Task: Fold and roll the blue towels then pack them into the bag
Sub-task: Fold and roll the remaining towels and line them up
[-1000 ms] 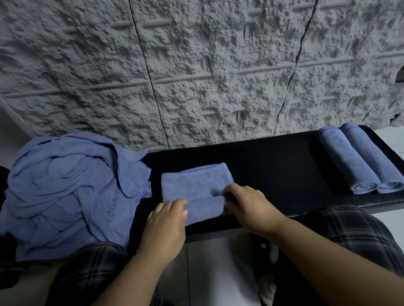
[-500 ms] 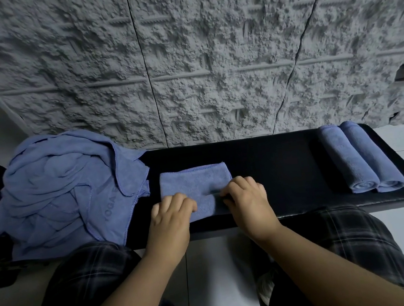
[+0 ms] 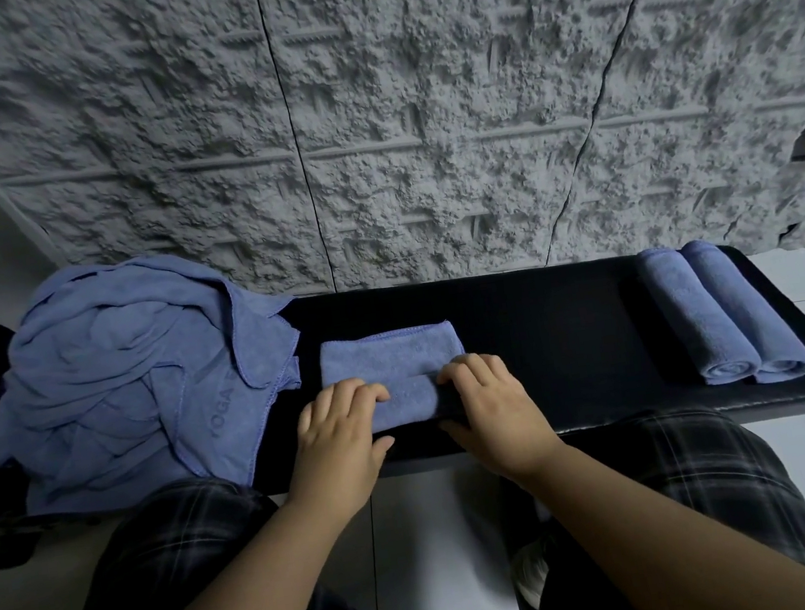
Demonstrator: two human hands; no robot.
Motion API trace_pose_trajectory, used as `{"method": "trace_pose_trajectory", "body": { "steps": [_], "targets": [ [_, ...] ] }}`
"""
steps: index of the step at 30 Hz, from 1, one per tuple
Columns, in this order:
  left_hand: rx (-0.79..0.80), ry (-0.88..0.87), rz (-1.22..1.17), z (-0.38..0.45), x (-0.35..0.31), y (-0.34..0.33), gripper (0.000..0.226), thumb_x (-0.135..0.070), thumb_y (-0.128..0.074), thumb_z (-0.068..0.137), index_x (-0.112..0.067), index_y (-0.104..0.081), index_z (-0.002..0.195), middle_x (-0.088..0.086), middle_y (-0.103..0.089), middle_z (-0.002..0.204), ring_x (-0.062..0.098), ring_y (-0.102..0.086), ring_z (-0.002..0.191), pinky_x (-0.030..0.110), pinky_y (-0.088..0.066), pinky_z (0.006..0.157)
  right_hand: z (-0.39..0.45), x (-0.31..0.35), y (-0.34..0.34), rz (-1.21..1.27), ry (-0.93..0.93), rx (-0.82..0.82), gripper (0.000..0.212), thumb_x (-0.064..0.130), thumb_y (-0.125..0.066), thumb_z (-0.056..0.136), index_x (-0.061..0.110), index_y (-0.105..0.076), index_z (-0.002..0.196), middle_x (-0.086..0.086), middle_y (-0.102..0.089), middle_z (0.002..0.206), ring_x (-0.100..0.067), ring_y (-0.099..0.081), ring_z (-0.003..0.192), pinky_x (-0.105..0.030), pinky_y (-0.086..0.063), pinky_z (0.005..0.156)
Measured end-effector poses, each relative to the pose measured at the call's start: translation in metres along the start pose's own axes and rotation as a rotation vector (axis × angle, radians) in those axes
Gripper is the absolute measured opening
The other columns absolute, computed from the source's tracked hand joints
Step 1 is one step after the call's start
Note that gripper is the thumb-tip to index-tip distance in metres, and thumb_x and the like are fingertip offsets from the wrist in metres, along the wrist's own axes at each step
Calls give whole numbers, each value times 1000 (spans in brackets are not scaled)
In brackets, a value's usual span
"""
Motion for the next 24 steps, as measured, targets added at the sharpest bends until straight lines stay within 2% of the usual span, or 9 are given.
{"method": "trace_pose_trajectory", "body": {
  "steps": [2, 5, 8, 11, 15, 21, 24],
  "targets": [
    [32, 26, -36, 0, 5, -2, 57, -21, -83, 63, -28, -50, 108, -10, -51, 110, 11, -41, 104, 30, -31, 91, 1, -2, -2, -14, -15, 16, 36, 14, -62, 75, 10, -56, 110, -5, -58, 107, -28, -53, 96, -39, -51, 80],
    [63, 50, -73, 4, 9, -3, 49, -12, -74, 74, -27, -52, 115, -11, -48, 118, 14, -44, 112, 28, -26, 97, 5, -4, -1, -5, -21, 19, 33, 11, -59, 85, 9, -55, 117, -6, -55, 114, -26, -50, 101, -38, -47, 86],
    [91, 48, -92, 7, 11, -1, 48, -4, -66, 80, -26, -51, 120, -9, -47, 121, 16, -45, 113, 31, -31, 98, 8, -7, 1, 42, -32, 76, 33, 15, -56, 90, 9, -53, 122, -4, -54, 118, -23, -46, 105, -34, -42, 92],
    [104, 21, -92, 8, 12, 3, 47, -2, -65, 80, -25, -52, 119, -7, -49, 120, 20, -50, 106, 32, -36, 91, 7, -9, 4, 102, -47, 113, 32, 20, -56, 91, 10, -52, 122, -3, -53, 118, -21, -44, 103, -32, -39, 93],
    [213, 15, -157, 13, 18, 9, 40, -10, -57, 89, -28, -50, 125, -12, -47, 125, 17, -47, 108, 29, -35, 94, 7, -9, 7, 180, -125, 212, 28, 26, -54, 94, 14, -51, 119, 0, -51, 112, -13, -40, 96, -22, -35, 84],
    [360, 29, -322, 1, 17, 7, 33, -22, -39, 99, -35, -47, 128, -14, -49, 125, 12, -43, 113, 28, -34, 97, 0, -12, 12, 398, -344, 406, 27, 32, -44, 99, 17, -54, 120, 3, -57, 103, -9, -54, 90, -18, -38, 69],
    [314, 17, -276, 0, 12, 7, 30, -25, -32, 99, -32, -49, 123, -10, -52, 120, 15, -46, 108, 32, -36, 95, -3, -12, 12, 466, -399, 425, 29, 33, -42, 100, 20, -52, 123, 0, -60, 110, -10, -57, 97, -22, -43, 80]
  ]
}}
Point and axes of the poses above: each hand's wrist, its own z-axis towards the middle knuckle, its own y-axis out of the back of the hand, x = y × z, the point moved 4 cm from there along z, towards the middle knuckle
